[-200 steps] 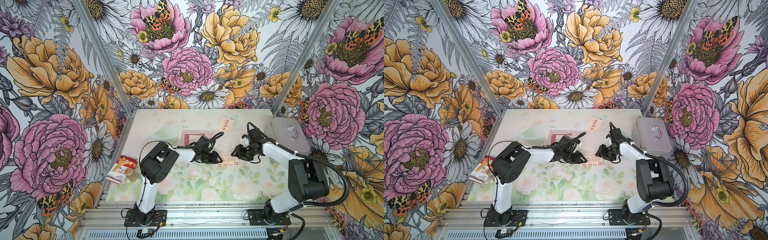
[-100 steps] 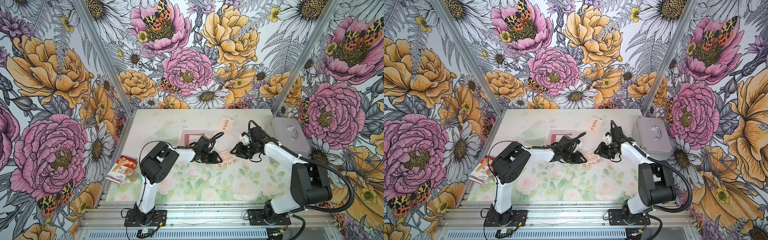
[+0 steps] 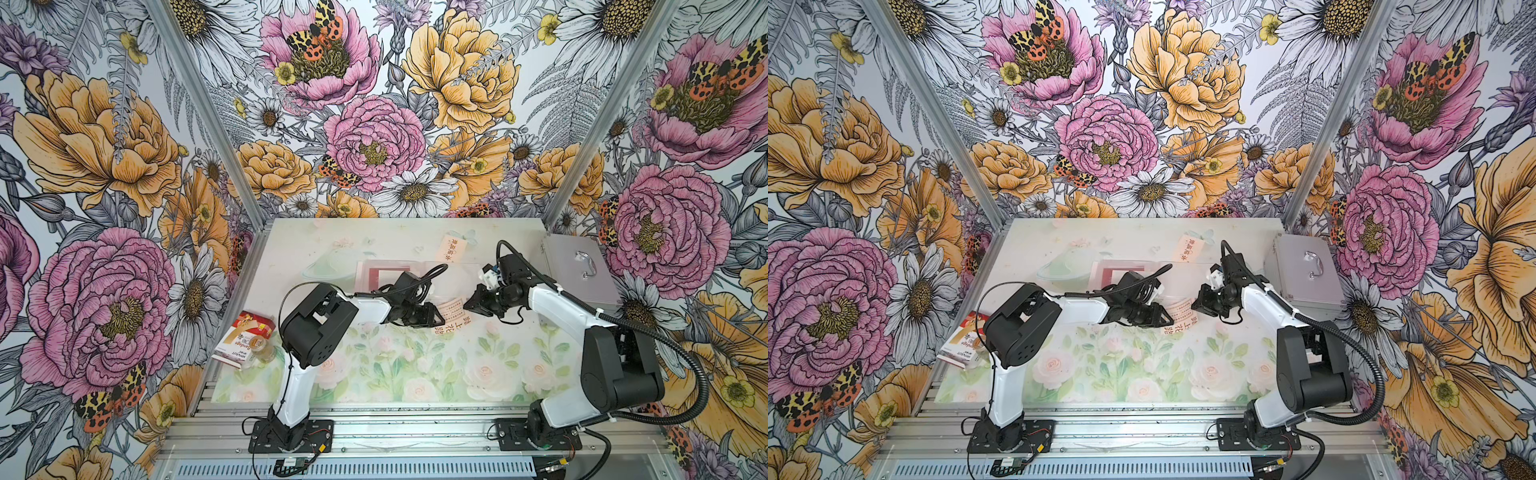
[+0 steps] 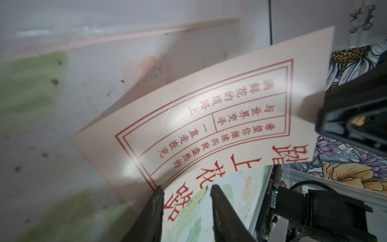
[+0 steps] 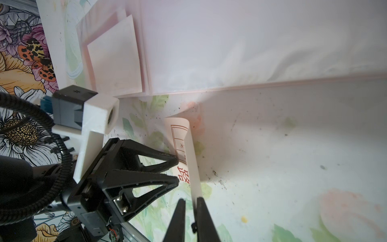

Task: Place the photos into the photo albums
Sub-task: Pick up the photo at the center of the board.

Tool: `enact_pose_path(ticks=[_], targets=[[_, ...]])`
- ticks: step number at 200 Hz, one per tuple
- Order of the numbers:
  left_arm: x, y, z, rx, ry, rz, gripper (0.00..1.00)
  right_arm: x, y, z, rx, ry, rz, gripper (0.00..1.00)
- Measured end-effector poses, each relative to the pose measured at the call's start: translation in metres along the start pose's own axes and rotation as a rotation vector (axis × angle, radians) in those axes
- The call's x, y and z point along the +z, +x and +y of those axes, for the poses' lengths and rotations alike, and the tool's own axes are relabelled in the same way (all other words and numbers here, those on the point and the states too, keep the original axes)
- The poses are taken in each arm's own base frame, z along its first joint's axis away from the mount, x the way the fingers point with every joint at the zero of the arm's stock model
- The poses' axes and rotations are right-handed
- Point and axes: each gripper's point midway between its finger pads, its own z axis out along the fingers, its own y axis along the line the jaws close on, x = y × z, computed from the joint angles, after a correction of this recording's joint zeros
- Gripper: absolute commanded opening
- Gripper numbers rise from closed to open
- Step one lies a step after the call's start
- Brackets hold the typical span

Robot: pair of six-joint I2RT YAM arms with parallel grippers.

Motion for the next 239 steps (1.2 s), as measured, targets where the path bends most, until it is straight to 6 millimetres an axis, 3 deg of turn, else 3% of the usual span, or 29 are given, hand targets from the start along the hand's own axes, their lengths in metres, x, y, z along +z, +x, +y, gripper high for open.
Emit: enact_pose_path(ticks=[65,110,239], targets=[[-0.003,-0.001,0.003,-0.001,0.002,-0.011,0.39,0.000,0.000,0.000,0.000,0.001,0.000,0.00],[-0.020,-0.006,0.014,-0.025,-0.009,-0.046,0.39,-0.001,-0.002,0.002,-0.003,-0.003,-0.003,0.00],[-0.128,-0.060,0.053,-0.108,-0.066,-0.319,0.40,-0.027,-0.035,0.035,-0.063,-0.103,-0.076,0.00]])
